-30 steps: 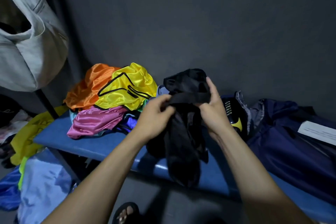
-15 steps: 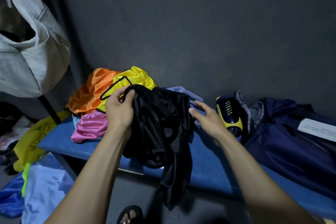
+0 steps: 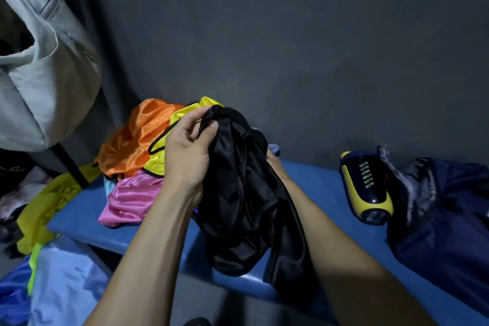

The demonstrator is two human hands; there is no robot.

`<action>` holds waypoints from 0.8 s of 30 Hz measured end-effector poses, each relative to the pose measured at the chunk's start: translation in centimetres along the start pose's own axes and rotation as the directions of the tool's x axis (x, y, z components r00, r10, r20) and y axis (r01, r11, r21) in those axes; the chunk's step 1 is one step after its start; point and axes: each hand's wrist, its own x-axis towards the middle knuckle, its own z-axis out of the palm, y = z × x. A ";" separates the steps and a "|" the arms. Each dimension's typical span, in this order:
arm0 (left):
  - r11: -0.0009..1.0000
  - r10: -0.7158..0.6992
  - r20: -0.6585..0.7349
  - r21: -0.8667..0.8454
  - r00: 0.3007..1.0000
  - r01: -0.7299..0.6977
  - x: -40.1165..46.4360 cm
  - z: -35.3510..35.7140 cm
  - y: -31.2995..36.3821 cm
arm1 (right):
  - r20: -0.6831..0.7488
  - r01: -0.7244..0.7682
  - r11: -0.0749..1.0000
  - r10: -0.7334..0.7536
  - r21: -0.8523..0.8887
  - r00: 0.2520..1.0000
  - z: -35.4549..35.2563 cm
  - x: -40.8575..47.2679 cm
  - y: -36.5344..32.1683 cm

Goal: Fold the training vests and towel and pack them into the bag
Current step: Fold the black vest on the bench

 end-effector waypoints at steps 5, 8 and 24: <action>0.996 -0.092 0.047 -0.001 0.995 0.092 1.0 0.1 -0.7 | 0.115 -0.078 0.997 0.074 0.027 0.991 1.1 0.6 -0.8; 0.991 -0.133 0.055 -0.013 0.990 0.133 1.4 0.1 -0.5 | 0.220 -0.120 0.992 0.107 0.047 0.970 -2.0 0.1 -0.7; 0.884 -0.372 0.083 -0.272 0.924 0.381 -6.3 6.0 6.7 | 0.457 0.699 0.045 -0.726 -0.714 0.514 -11.7 -20.4 -6.4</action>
